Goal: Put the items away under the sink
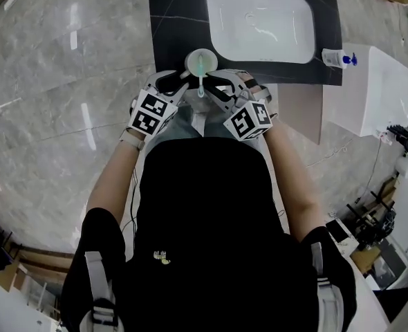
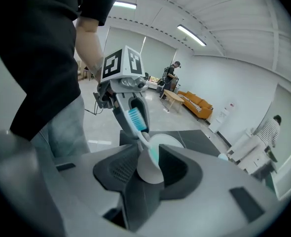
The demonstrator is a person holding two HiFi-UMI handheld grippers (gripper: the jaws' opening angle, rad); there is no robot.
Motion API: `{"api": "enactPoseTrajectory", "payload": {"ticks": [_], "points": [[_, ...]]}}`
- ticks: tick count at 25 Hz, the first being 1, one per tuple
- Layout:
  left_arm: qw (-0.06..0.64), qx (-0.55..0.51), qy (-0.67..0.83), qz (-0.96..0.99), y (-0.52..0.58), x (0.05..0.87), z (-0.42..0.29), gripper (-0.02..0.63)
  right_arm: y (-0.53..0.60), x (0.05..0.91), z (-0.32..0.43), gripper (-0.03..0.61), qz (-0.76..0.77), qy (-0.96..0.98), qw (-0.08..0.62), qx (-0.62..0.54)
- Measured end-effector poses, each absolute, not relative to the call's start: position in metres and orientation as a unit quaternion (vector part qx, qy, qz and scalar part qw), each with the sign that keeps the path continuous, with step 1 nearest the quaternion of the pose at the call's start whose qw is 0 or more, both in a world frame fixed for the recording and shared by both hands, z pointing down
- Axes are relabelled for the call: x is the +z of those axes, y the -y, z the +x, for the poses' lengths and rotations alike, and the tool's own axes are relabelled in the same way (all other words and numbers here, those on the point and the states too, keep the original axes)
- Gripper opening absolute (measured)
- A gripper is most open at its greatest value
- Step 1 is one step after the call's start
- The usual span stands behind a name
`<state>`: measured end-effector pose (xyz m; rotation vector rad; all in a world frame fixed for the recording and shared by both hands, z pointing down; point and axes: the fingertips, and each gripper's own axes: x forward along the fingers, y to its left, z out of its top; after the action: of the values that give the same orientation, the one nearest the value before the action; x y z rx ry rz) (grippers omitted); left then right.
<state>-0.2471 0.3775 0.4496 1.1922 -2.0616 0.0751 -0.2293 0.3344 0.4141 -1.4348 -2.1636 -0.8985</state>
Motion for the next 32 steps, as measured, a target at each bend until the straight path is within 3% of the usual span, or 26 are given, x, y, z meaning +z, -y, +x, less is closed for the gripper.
{"api": "enactPoseTrajectory", "payload": {"ticks": [5, 10, 15, 24, 32], "points": [[0.358, 0.051, 0.797, 0.483, -0.365, 0.45, -0.257, 0.144, -0.345, 0.419, -0.234, 0.138, -0.509, 0.768, 0.186, -0.342], [0.356, 0.07, 0.786, 0.5, -0.359, 0.452, -0.259, 0.135, -0.353, 0.417, -0.234, 0.079, -0.509, 0.767, 0.167, -0.353], [0.338, 0.084, 0.789, 0.507, -0.359, 0.45, -0.26, 0.077, -0.357, 0.401, -0.24, 0.054, -0.494, 0.794, 0.154, -0.319], [0.315, 0.117, 0.797, 0.502, -0.36, 0.447, -0.26, 0.064, -0.34, 0.351, -0.263, 0.051, -0.42, 0.871, 0.164, -0.196], [0.304, 0.11, 0.804, 0.499, -0.359, 0.436, -0.27, 0.063, -0.287, 0.293, -0.297, 0.05, -0.303, 0.942, 0.125, -0.065]]}}
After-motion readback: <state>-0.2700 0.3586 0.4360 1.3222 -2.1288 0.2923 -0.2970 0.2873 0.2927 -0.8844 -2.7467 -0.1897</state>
